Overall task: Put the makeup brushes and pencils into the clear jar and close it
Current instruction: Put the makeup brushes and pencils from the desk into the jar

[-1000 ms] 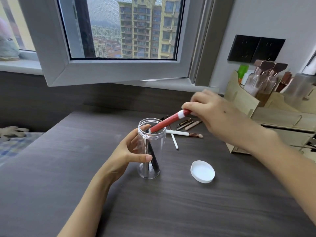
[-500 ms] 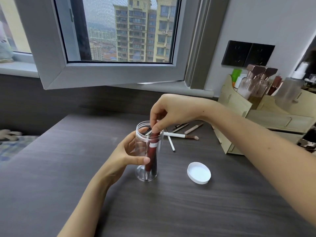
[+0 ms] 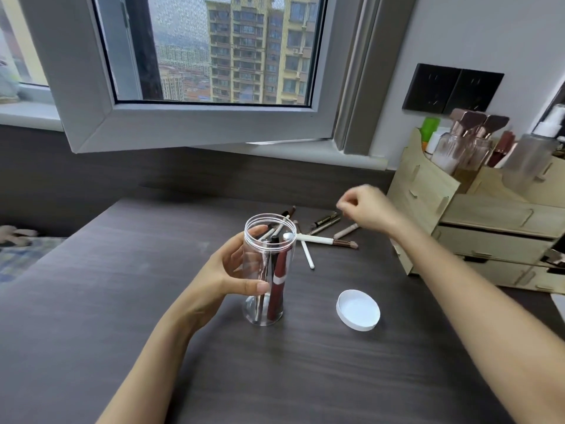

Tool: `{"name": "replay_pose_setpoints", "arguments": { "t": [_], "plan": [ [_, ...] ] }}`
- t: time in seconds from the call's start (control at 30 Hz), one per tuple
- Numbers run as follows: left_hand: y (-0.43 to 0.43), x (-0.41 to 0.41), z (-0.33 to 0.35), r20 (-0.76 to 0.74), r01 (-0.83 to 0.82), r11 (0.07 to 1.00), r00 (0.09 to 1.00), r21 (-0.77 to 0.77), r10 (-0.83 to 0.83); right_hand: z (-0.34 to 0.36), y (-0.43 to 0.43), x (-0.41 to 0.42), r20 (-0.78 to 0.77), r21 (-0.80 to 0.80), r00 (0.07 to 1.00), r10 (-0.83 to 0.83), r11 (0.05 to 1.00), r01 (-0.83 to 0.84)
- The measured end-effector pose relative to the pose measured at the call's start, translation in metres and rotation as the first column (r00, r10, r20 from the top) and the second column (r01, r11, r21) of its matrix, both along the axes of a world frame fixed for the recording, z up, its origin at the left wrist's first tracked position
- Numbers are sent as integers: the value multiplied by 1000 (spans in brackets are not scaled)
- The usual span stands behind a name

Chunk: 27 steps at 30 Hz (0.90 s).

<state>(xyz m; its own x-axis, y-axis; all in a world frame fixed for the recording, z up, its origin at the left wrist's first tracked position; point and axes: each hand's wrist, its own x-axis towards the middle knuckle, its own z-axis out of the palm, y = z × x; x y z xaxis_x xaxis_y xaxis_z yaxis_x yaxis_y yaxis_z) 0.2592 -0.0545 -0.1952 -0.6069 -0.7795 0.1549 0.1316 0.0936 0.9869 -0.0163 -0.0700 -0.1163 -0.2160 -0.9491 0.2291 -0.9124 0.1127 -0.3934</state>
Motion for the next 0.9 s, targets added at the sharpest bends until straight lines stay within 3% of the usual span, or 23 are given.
{"name": "replay_pose_setpoints", "arguments": {
  "t": [0.13, 0.23, 0.5, 0.63, 0.7, 0.77, 0.83, 0.9],
  "plan": [
    [-1, 0, -1, -10, 1, 1000, 1000, 12, 0, -51, -20, -33, -388, 273, 920, -60, 946, 177],
    [-1, 0, -1, 0, -3, 1000, 1000, 12, 3, -70, -27, -47, -576, 275, 817, -14, 938, 210],
    [-4, -2, -4, 11, -5, 1000, 1000, 6, 5, -89, -40, -55, -813, 183, 580, 47, 967, 178],
    [-3, -1, -3, 16, -5, 1000, 1000, 1, 5, -93, -44, -61, -792, 227, 610, 42, 947, 229],
    [-3, -1, -3, 26, -6, 1000, 1000, -3, 6, -93, -42, -65, -785, 193, 619, 19, 957, 216],
    [-3, -1, -2, 27, -9, 1000, 1000, -5, 9, -88, -37, -66, -722, 98, 688, -66, 976, 197],
    [-2, -1, -2, 29, -10, 1000, 1000, -7, 11, -79, -29, -66, -477, -107, 859, -185, 983, 152],
    [-2, -1, -2, 27, -13, 1000, 1000, -8, 13, -60, -9, -53, -85, -293, 985, -153, 948, 122]
  ]
}}
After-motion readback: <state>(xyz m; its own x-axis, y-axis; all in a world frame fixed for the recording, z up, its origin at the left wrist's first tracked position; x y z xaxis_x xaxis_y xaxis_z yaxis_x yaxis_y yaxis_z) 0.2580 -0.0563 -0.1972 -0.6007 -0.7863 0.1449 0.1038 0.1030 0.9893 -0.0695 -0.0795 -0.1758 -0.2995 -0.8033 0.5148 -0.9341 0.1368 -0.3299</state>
